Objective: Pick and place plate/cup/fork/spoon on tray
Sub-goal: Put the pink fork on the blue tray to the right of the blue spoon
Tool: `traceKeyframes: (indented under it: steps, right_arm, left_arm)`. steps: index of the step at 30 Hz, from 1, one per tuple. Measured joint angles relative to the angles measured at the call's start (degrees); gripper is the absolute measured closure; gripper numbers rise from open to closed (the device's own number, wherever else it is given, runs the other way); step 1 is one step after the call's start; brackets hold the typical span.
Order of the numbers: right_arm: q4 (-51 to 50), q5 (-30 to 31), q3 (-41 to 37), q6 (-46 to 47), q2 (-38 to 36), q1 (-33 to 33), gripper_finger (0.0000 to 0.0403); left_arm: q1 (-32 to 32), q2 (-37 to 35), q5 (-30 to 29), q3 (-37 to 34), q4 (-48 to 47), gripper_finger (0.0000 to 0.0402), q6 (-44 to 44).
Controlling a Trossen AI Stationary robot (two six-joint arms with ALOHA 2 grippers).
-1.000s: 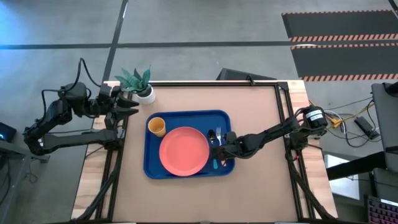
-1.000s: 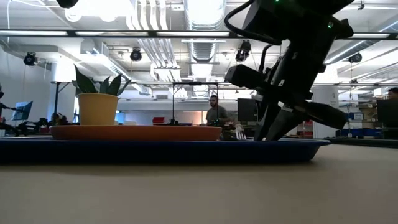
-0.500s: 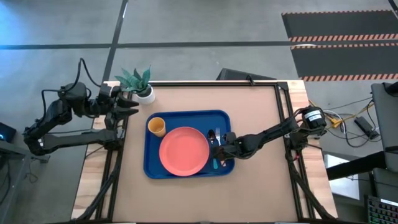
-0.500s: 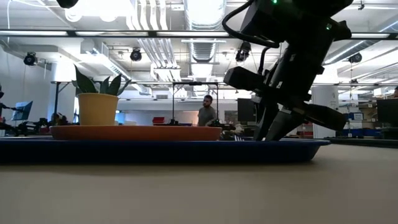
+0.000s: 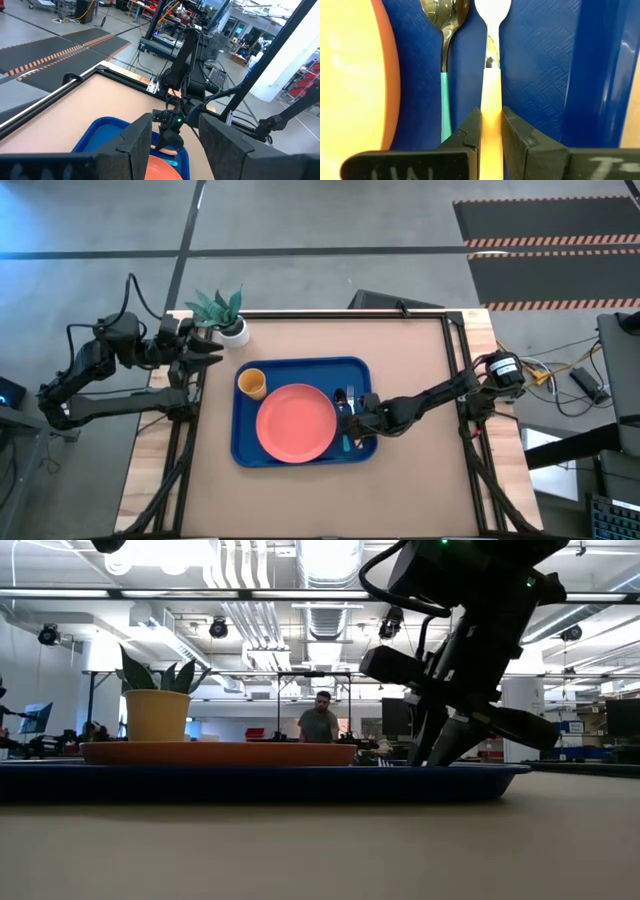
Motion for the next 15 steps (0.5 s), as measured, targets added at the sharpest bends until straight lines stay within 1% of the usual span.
traceKeyframes:
  steps: [15]
  right_arm:
    - [-2.15, -0.95, 0.02, 0.21, 0.03, 0.57, 0.0369]
  left_arm:
    - [0.00, 0.04, 0.03, 0.00, -0.02, 0.0253, 0.00]
